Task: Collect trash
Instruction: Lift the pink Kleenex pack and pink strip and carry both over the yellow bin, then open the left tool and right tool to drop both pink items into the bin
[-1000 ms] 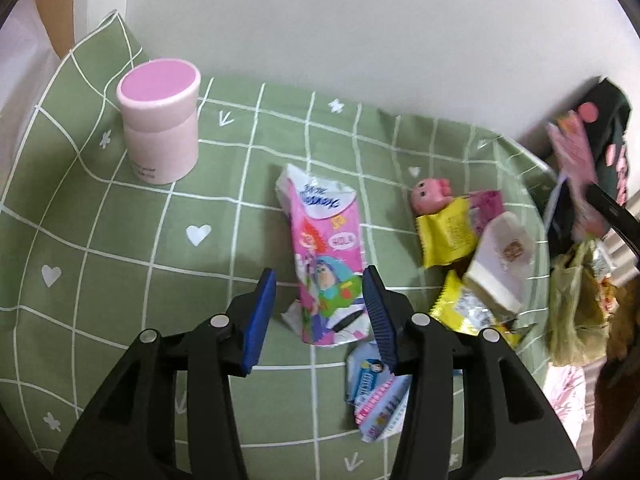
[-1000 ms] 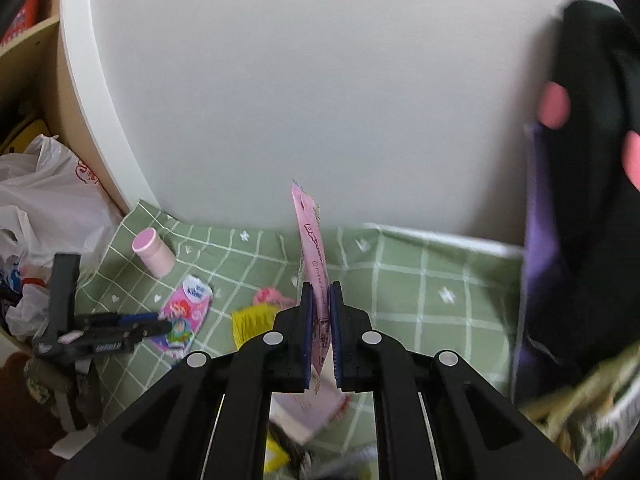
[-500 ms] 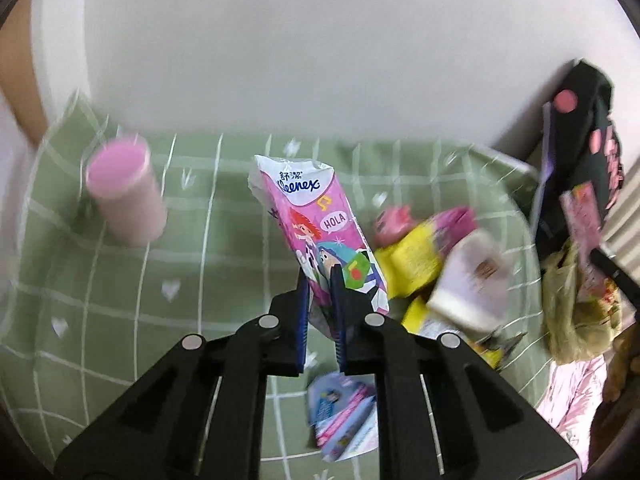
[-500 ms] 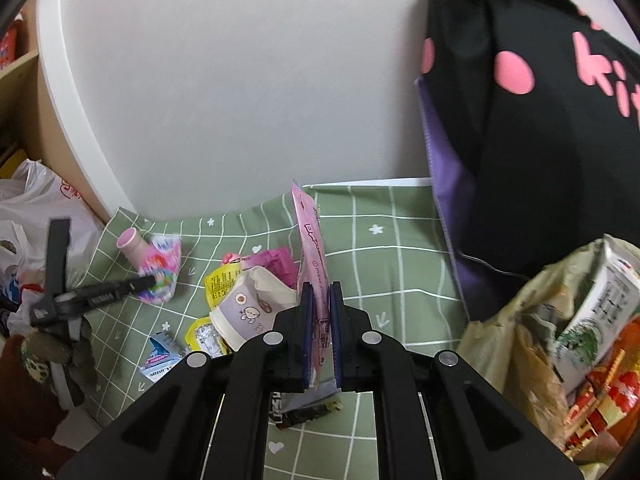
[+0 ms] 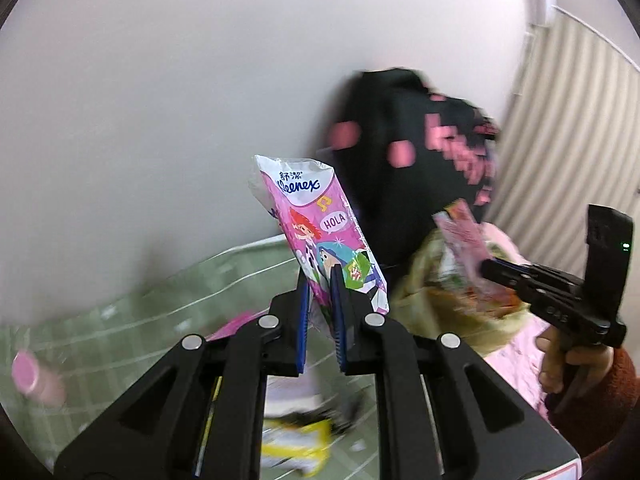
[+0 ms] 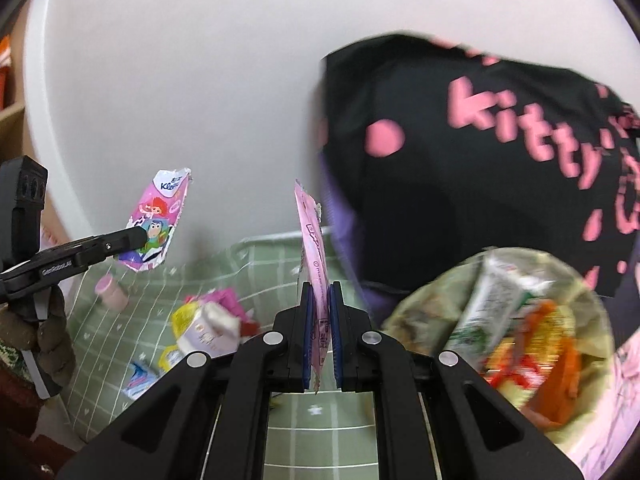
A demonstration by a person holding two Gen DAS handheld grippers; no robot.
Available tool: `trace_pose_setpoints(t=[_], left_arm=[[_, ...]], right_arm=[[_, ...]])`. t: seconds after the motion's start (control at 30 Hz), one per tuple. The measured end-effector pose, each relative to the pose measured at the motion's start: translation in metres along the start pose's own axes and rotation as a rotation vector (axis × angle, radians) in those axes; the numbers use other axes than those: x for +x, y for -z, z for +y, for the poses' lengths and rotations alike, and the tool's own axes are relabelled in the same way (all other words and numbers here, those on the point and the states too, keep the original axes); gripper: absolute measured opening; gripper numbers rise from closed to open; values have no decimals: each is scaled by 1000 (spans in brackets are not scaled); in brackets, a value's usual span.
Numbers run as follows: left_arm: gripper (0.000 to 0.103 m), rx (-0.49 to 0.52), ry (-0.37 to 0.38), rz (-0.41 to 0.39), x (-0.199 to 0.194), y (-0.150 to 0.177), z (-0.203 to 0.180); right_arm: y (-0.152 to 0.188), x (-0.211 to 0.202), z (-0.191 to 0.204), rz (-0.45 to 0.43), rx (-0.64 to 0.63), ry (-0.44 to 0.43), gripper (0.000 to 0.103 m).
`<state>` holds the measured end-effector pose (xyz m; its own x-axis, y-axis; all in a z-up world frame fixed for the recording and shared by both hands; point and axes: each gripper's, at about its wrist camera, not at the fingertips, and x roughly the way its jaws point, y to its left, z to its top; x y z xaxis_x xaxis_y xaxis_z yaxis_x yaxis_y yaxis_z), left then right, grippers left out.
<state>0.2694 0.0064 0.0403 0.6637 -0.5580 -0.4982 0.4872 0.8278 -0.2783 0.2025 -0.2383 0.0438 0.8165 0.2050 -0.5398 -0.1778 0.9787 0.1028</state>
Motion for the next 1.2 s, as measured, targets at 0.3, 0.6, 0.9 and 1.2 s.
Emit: trace_pose_setpoints(t=[0.3,0.6,0.9,1.2], left_arm=[[10,153,215,80,49,-24,-87],[10,202,381,234,120,-17,-150],[10,351,407,445,209,13,-220],[10,300,315,498,233,28,-200]], right_arm=[[2,-55,-63,-103,122,168,9],[23,-87,-125,-124,257,289,9],[29,-79,-163,-64,296,289,9],[42,6,-175,169,253,170,9]])
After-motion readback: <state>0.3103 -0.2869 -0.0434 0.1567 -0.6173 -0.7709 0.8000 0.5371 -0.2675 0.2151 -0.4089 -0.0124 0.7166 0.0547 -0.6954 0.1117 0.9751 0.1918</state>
